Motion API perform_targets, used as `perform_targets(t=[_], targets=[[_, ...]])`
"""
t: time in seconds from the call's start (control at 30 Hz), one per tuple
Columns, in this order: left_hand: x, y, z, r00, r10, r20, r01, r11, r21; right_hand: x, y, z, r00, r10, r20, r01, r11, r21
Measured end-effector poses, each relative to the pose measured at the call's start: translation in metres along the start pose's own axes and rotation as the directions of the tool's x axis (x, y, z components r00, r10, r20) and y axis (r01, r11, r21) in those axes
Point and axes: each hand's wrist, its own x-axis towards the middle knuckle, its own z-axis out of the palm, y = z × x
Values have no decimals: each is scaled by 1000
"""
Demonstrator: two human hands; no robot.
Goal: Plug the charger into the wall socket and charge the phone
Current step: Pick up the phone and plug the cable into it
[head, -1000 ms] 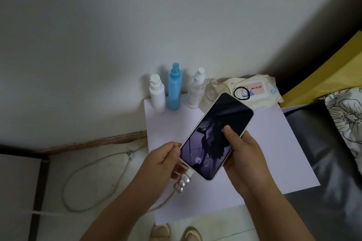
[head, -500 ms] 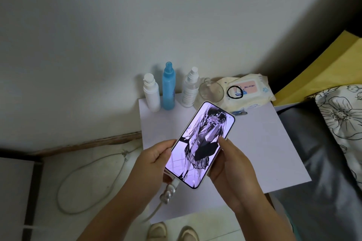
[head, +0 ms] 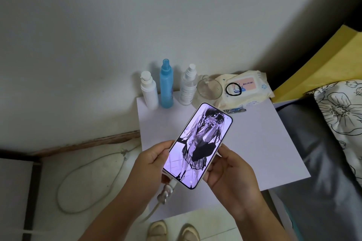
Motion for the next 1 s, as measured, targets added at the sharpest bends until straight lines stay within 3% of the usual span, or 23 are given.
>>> perform_targets(t=[0.5, 1.0], targets=[[8, -2, -3, 999, 54, 5, -54, 997, 55, 9, 1, -4, 998, 38, -57, -37, 999, 8], [6, -1, -6, 992, 122, 18, -123, 984, 127, 7, 5, -8, 999, 41, -23, -40, 998, 40]])
